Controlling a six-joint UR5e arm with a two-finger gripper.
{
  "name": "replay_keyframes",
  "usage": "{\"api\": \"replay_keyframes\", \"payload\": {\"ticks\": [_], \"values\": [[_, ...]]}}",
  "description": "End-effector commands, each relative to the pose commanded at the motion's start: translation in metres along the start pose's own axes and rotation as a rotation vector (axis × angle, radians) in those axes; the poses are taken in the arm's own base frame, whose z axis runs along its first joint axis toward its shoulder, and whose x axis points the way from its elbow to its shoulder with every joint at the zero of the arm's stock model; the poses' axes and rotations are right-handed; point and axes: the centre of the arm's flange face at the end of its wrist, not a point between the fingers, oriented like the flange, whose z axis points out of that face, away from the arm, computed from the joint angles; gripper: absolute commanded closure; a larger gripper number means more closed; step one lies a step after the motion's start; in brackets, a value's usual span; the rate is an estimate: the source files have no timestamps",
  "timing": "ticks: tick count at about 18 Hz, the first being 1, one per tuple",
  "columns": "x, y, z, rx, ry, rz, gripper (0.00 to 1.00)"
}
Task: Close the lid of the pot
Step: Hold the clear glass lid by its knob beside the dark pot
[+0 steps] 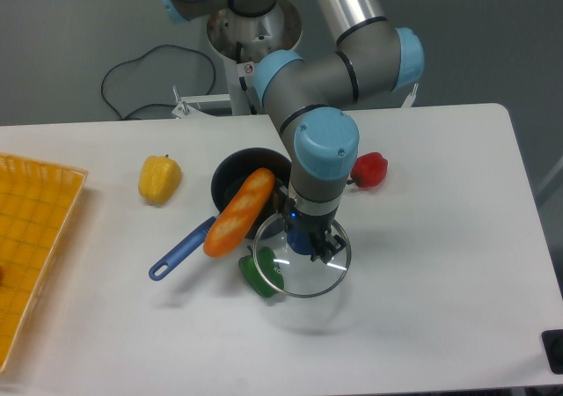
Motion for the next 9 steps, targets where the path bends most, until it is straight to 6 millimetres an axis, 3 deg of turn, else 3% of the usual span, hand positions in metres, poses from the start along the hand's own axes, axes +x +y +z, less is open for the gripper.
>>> {"api": "replay_keyframes", "payload": {"ticks": [9], "values": [[-0.0013,0.0047,-0.0008,0.028,0.004,-0.012,0.44]]}}
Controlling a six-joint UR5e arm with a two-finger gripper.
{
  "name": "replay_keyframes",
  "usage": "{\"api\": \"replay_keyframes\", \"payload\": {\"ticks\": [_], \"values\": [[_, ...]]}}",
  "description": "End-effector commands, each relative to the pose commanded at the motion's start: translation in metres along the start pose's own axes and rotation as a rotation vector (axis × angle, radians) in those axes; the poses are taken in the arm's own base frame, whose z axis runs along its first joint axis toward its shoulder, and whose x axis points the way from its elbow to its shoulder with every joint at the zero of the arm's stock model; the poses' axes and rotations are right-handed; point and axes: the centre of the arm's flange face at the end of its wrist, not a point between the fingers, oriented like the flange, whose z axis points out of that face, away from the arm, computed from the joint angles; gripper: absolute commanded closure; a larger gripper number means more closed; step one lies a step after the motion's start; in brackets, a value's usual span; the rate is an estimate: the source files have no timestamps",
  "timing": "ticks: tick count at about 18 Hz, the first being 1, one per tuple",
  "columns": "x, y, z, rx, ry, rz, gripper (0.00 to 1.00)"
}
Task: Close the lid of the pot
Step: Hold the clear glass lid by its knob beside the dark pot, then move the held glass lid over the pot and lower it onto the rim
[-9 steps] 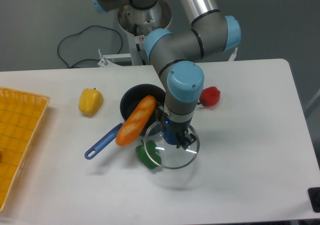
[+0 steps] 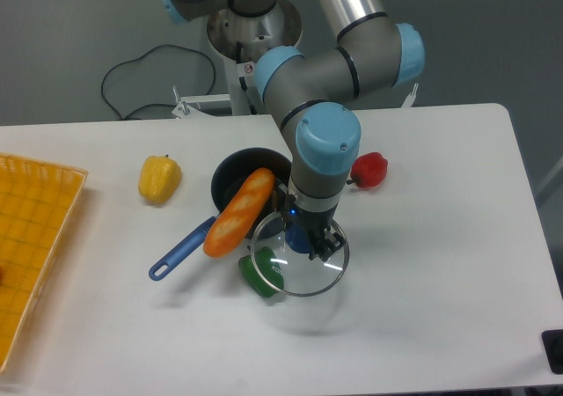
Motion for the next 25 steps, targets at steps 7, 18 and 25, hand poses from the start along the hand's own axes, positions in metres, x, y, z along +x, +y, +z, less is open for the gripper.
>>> {"api": "replay_keyframes", "payload": {"ticks": [7,18,25], "values": [[0.0,0.002,-0.004,0.05,0.005,-0.009,0.44],[0.026,0.014,-0.006,0.049,0.031,0.014,0.44],[0.05,0.028,-0.012,0.122,0.054,0.006,0.44]]}}
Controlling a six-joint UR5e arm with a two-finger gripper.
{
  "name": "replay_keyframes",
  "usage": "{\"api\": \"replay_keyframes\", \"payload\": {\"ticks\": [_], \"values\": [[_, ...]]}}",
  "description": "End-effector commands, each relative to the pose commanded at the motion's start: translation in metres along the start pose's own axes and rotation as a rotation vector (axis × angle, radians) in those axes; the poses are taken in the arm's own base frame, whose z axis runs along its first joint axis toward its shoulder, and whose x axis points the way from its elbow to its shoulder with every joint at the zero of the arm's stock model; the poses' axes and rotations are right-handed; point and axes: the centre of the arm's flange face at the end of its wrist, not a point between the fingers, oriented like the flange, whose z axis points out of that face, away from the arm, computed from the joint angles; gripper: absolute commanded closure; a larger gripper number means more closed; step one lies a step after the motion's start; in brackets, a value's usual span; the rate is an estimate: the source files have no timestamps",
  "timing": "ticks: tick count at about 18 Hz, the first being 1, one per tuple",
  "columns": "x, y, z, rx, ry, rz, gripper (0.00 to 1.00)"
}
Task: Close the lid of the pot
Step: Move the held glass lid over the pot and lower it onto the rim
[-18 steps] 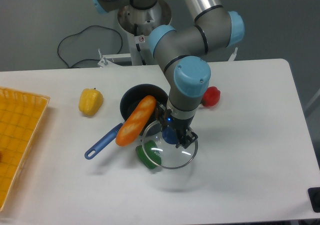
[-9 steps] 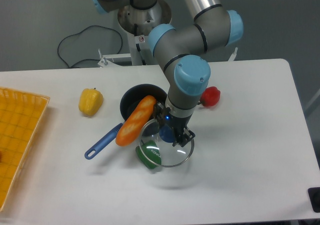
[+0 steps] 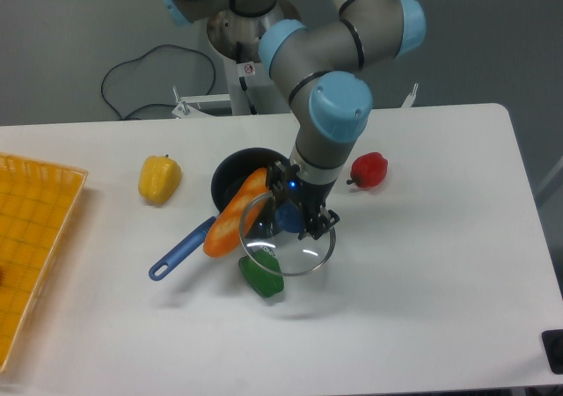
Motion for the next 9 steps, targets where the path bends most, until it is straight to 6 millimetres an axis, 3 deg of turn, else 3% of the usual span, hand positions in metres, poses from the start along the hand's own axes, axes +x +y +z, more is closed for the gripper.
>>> {"api": "replay_keyframes", "payload": {"ticks": [9], "values": [[0.036,0.002,-0.014,0.042,-0.002,0.002,0.44]]}}
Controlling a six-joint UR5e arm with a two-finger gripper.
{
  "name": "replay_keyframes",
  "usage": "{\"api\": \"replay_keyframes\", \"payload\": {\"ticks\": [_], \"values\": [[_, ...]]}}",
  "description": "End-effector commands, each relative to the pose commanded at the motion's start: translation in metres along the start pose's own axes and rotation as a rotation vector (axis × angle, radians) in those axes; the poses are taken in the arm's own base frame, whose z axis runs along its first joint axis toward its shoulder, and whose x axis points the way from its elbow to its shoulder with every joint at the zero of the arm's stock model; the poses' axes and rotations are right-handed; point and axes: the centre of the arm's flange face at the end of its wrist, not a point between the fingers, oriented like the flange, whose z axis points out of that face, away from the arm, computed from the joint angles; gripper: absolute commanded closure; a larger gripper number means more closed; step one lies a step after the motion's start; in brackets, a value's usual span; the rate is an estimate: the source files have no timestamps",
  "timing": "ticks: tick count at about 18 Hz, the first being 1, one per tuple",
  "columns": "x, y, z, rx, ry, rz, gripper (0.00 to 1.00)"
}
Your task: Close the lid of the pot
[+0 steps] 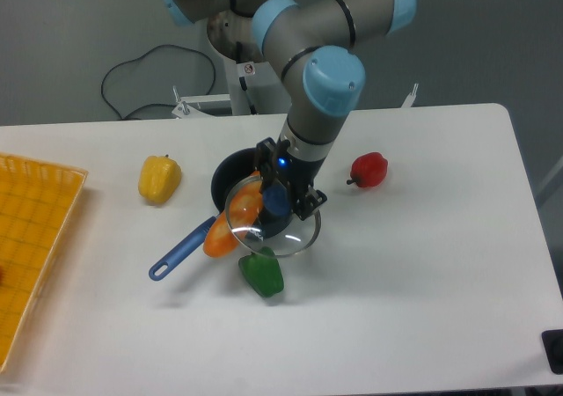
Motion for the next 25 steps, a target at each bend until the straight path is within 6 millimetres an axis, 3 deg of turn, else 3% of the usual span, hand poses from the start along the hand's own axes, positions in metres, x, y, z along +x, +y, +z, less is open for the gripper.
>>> {"api": "replay_keyframes", "payload": {"ticks": [9,25], "values": [[0.025,0.008,0.012,0.016,0.032,0.011,0.44],[0.039,0.02,0.026,0.011,0.06,0.031,0.44]]}}
